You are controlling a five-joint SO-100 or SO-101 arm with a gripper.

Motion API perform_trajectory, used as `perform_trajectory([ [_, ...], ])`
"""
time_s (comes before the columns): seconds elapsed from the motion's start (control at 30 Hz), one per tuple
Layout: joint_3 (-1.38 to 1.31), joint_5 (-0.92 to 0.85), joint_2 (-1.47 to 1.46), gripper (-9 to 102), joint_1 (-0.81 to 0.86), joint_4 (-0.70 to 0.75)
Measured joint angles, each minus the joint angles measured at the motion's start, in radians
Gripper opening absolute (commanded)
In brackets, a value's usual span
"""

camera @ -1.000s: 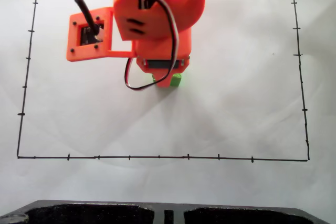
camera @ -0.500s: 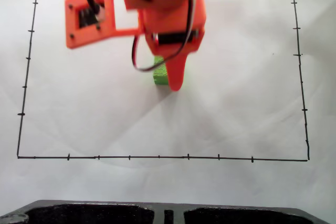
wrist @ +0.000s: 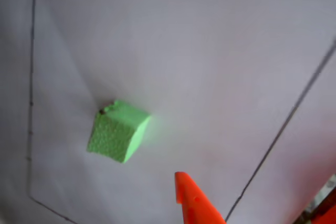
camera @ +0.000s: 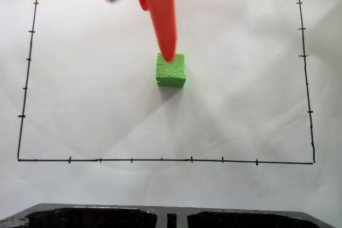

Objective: Grasp the colored block, Place it on the black dot, and then return the arm to the default position.

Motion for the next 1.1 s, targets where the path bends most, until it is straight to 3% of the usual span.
perform_trajectory([
  [0.1,0.04,0.02,0.1,24,0.025,0.015],
  [0.2,0.094,0.023,0.209,2,0.038,0.028],
  [0.23,0.115,0.023,0.247,0,0.041,0.031],
  [0.47,0.253,0.015,0.456,0,0.054,0.043],
  [1.1,0.577,0.103,0.626,0,-0.034,-0.238],
])
